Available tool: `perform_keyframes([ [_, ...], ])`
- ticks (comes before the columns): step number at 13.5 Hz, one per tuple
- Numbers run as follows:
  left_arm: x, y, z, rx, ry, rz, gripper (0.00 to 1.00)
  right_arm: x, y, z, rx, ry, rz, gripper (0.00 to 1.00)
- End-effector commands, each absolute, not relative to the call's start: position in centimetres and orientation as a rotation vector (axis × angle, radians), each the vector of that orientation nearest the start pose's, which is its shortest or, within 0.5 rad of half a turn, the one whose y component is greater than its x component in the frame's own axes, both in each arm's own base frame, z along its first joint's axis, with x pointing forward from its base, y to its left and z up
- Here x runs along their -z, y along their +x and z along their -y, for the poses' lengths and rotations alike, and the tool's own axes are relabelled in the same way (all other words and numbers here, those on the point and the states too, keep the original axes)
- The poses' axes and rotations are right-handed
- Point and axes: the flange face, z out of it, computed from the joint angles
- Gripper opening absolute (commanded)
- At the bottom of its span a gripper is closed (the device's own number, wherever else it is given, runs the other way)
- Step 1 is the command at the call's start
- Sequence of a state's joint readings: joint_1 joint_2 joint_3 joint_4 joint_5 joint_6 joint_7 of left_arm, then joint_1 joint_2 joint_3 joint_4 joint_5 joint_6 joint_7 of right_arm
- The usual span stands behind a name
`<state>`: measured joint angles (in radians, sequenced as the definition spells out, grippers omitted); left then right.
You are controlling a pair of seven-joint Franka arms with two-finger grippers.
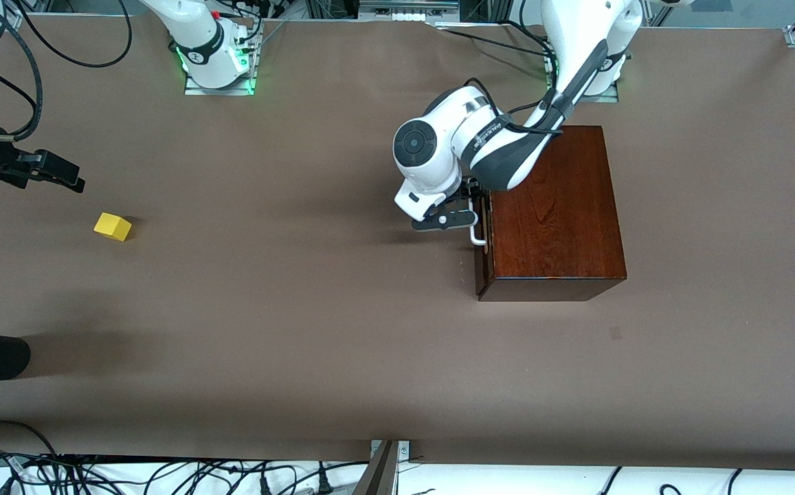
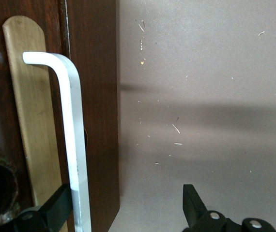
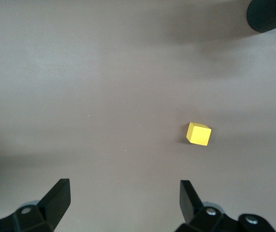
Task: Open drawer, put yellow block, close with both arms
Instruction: 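Pull the drawer open by its handle with the left gripper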
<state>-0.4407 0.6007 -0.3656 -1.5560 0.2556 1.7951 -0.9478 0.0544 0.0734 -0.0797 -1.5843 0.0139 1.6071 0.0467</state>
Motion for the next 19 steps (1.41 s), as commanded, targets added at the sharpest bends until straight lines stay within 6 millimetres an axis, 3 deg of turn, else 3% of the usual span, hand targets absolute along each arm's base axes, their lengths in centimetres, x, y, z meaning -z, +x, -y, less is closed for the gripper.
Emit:
perform_keyframes([
  [1, -29.1, 50.0, 44.3, -0.219, -2.869, 0.108, 1.00, -58.1, 58.0, 1.2, -0.070, -3.144, -0.130, 1.00],
  [10, -27.4, 49.5, 45.8, -0.240, -2.893, 0.149, 1.00, -58.1, 58.0, 1.2, -0.067, -3.143, -0.130, 1.00],
  [13, -27.1, 48.4, 49.0, -0.229, -2.913, 0.133, 1.00, -58.1, 58.0, 1.2, -0.067, -3.144, -0.130, 1.00],
  [19, -27.7, 47.2, 51.2, -0.202, -2.932, 0.113, 1.00, -58.1, 58.0, 1.3, -0.070, -3.143, -0.133, 1.00],
])
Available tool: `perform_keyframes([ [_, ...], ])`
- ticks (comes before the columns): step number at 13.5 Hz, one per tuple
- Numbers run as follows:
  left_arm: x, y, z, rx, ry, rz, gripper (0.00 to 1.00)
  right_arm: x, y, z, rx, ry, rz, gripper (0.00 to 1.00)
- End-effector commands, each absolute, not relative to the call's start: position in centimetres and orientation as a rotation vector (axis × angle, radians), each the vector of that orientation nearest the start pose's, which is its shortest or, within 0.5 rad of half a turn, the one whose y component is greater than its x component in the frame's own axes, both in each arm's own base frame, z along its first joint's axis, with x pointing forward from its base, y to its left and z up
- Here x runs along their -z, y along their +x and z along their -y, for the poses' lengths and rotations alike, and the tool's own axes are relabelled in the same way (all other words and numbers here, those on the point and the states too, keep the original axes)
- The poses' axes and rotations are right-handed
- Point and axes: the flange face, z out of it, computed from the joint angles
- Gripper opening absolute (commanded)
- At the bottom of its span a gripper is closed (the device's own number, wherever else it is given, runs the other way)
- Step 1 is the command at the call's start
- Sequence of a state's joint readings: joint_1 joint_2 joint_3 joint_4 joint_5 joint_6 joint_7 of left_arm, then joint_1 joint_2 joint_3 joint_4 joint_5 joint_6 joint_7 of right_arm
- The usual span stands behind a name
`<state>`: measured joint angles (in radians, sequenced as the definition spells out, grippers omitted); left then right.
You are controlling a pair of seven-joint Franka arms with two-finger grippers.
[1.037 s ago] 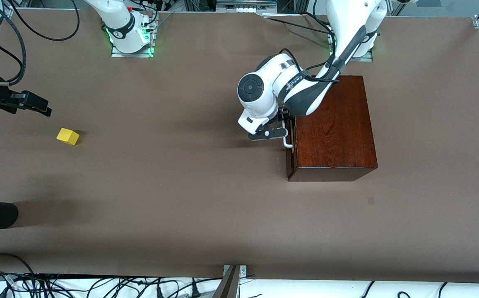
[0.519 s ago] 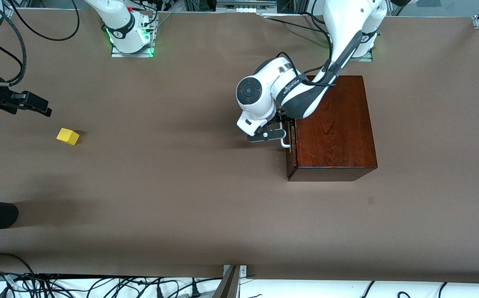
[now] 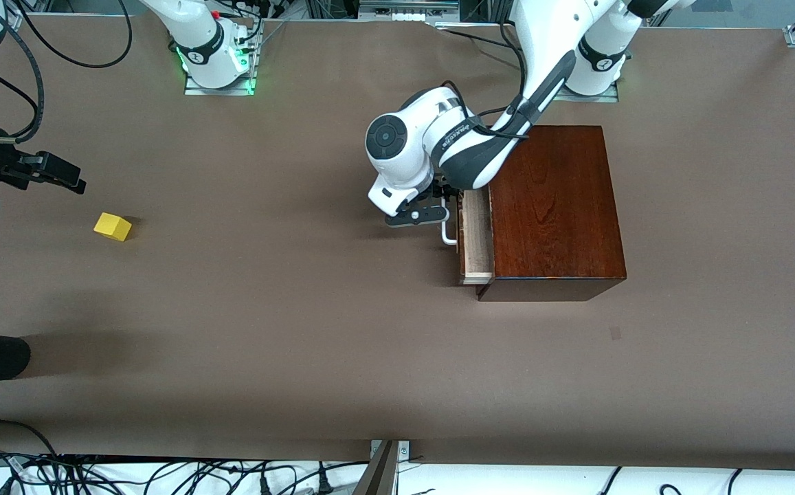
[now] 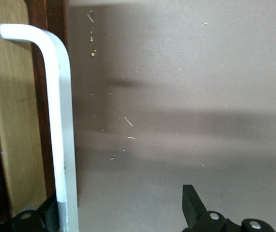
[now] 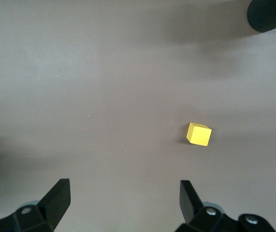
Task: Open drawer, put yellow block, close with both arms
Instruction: 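Pull the drawer open by its handle with the left gripper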
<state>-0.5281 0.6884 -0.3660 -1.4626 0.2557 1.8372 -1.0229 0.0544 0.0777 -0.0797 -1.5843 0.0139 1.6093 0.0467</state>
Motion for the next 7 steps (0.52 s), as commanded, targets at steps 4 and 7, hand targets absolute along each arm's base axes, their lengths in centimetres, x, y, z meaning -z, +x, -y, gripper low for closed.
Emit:
perform_keyframes([
  [4, -27.7, 46.0, 54.2, -0.185, -2.955, 0.151, 1.00, -58.1, 58.0, 1.3, -0.070, -3.143, -0.133, 1.00],
  [7, -27.5, 45.3, 55.4, -0.179, -2.958, 0.172, 1.00, -58.1, 58.0, 1.2, -0.070, -3.143, -0.128, 1.00],
])
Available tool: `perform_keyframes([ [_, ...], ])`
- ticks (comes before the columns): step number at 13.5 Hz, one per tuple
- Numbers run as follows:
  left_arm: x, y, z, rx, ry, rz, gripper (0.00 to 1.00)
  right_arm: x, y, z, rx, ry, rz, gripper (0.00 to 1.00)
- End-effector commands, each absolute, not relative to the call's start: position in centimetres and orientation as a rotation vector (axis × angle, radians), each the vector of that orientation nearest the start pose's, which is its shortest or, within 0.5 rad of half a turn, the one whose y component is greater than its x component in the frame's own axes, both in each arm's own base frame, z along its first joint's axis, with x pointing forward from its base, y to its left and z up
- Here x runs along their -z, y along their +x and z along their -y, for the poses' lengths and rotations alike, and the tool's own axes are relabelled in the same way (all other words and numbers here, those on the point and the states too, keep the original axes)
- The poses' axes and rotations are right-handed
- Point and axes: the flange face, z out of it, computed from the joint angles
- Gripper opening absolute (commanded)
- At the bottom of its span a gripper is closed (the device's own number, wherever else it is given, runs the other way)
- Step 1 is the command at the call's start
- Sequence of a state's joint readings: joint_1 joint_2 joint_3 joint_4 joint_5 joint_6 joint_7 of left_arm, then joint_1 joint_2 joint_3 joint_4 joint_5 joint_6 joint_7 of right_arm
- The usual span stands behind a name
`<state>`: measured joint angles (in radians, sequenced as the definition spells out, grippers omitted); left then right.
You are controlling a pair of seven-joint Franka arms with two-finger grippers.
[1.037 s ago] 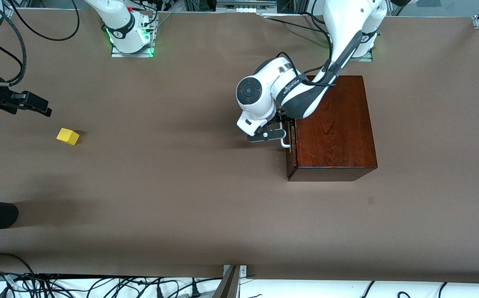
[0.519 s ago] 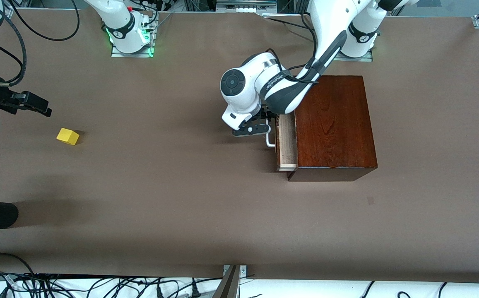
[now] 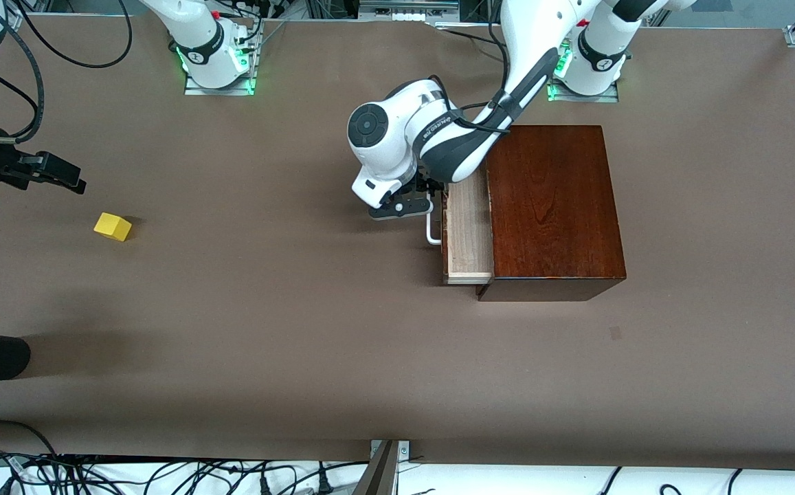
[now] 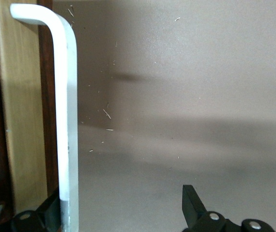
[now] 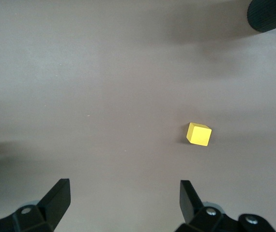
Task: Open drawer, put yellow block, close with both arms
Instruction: 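Pull the drawer open by its handle with the left gripper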
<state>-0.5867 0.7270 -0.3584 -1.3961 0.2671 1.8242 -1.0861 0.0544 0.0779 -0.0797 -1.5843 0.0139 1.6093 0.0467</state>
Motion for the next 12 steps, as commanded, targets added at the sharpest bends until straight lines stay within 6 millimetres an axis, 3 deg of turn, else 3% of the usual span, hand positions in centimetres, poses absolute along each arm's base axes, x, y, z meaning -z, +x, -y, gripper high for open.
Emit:
perform_keyframes([
  [1, -27.7, 45.3, 56.0, -0.174, -2.969, 0.175, 1.00, -58.2, 57.9, 1.3, -0.067, -3.143, -0.130, 1.00],
  [3, -27.9, 44.8, 56.8, -0.167, -2.978, 0.161, 1.00, -58.2, 57.9, 1.3, -0.067, -3.143, -0.130, 1.00],
  [7, -28.5, 45.2, 56.5, -0.151, -2.977, 0.137, 1.00, -58.2, 57.9, 1.2, -0.065, -3.144, -0.128, 1.00],
  [10, -30.2, 46.4, 55.0, -0.140, -2.961, 0.051, 1.00, -58.2, 57.9, 1.3, -0.065, -3.145, -0.113, 1.00],
  [12, -30.4, 46.2, 54.3, -0.177, -2.912, 0.015, 1.00, -58.4, 57.8, 1.1, -0.062, -3.146, -0.101, 1.00],
])
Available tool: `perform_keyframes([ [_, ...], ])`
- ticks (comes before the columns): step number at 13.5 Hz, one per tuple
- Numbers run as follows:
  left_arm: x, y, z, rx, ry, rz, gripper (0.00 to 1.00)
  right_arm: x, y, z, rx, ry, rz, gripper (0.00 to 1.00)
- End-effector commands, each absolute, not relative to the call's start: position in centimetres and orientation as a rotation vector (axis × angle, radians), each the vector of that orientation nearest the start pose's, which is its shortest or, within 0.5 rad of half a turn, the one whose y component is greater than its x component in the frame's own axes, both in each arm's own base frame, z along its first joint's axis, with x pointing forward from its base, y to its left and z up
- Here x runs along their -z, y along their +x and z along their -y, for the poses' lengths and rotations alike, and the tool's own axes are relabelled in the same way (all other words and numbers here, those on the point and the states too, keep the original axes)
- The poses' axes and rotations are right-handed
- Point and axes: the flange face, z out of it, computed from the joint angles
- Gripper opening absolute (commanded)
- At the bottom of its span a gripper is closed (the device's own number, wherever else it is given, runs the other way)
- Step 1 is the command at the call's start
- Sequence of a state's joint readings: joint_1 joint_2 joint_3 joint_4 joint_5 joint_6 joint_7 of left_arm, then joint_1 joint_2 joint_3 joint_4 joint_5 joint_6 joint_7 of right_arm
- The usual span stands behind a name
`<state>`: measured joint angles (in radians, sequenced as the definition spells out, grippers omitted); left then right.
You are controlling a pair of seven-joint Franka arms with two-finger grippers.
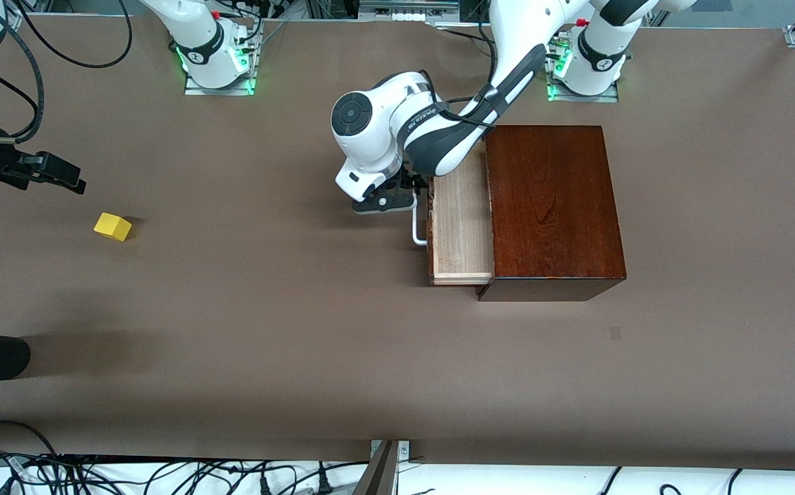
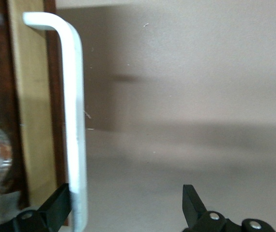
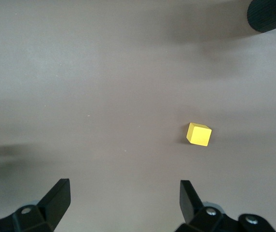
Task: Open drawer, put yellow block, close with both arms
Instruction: 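Pull the drawer open by its handle with the left gripper, then release the handle and withdraw the left gripper while the right gripper reaches the cube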
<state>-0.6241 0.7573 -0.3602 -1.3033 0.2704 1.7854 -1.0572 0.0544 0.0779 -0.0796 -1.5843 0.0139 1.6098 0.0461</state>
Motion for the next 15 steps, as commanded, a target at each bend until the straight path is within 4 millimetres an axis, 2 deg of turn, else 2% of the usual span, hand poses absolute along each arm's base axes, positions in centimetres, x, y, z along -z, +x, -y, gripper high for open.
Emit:
perform_keyframes([
  [1, -30.5, 46.2, 54.0, -0.178, -2.905, 0.018, 1.00, -58.2, 57.9, 1.3, -0.067, -3.143, -0.104, 1.00],
  [3, -31.3, 46.0, 53.7, -0.192, -2.883, 0.017, 1.00, -58.2, 58.0, 1.7, -0.055, -3.140, -0.116, 1.00],
  [4, -32.6, 45.6, 53.9, -0.184, -2.888, 0.014, 1.00, -58.3, 58.1, 2.6, -0.039, -3.146, -0.137, 1.00],
  [5, -33.6, 45.4, 54.0, -0.181, -2.901, 0.013, 1.00, -57.6, 58.5, 3.4, -0.048, -3.146, -0.159, 1.00],
  [8, -37.7, 44.3, 54.2, -0.145, -2.923, 0.001, 1.00, -56.0, 60.3, 7.2, -0.058, -3.155, -0.168, 1.00],
  [10, -39.9, 44.2, 53.7, -0.156, -2.940, 0.020, 1.00, -54.8, 62.5, 9.5, -0.062, -3.176, -0.141, 1.00],
  [12, -42.3, 45.2, 52.1, -0.141, -2.947, 0.067, 1.00, -53.6, 63.7, 12.0, -0.078, -3.191, -0.162, 1.00],
  [13, -44.1, 46.4, 50.7, -0.113, -2.962, 0.110, 1.00, -53.1, 63.6, 13.1, -0.080, -3.183, -0.154, 1.00],
  [15, -47.5, 48.8, 46.8, -0.088, -2.966, 0.214, 1.00, -50.3, 62.4, 14.9, -0.137, -3.168, -0.200, 1.00],
])
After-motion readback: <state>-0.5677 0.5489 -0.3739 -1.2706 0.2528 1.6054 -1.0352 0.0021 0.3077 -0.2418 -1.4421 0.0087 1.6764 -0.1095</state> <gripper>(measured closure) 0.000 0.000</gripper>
